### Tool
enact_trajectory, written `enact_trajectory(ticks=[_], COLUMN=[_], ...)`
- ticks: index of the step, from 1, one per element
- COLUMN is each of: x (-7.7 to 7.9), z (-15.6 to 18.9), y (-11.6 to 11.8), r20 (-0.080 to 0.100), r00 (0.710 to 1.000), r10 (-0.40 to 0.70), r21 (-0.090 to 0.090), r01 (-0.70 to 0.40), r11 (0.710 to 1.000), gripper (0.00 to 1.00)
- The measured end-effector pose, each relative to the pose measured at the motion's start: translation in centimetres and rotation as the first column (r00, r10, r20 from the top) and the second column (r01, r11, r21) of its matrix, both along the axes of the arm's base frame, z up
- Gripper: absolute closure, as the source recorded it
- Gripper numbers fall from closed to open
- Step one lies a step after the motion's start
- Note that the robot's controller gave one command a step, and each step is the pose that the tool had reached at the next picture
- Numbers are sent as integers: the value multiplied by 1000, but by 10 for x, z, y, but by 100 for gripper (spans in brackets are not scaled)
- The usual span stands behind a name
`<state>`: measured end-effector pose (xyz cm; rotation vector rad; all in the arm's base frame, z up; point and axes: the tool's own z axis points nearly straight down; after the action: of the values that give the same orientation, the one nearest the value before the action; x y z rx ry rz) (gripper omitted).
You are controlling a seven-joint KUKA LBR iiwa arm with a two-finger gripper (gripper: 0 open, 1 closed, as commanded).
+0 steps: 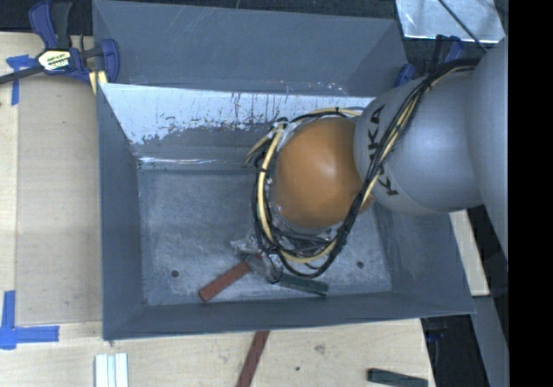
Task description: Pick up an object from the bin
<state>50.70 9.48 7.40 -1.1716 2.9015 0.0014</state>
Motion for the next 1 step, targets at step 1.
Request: enact_trajectory(ticks=[1], x=[-2], z=[-1], y=[-2], r20=[1], r00=[1000], r10=[1], r21=[1], r01=[-1], r11=[1000], gripper=[100])
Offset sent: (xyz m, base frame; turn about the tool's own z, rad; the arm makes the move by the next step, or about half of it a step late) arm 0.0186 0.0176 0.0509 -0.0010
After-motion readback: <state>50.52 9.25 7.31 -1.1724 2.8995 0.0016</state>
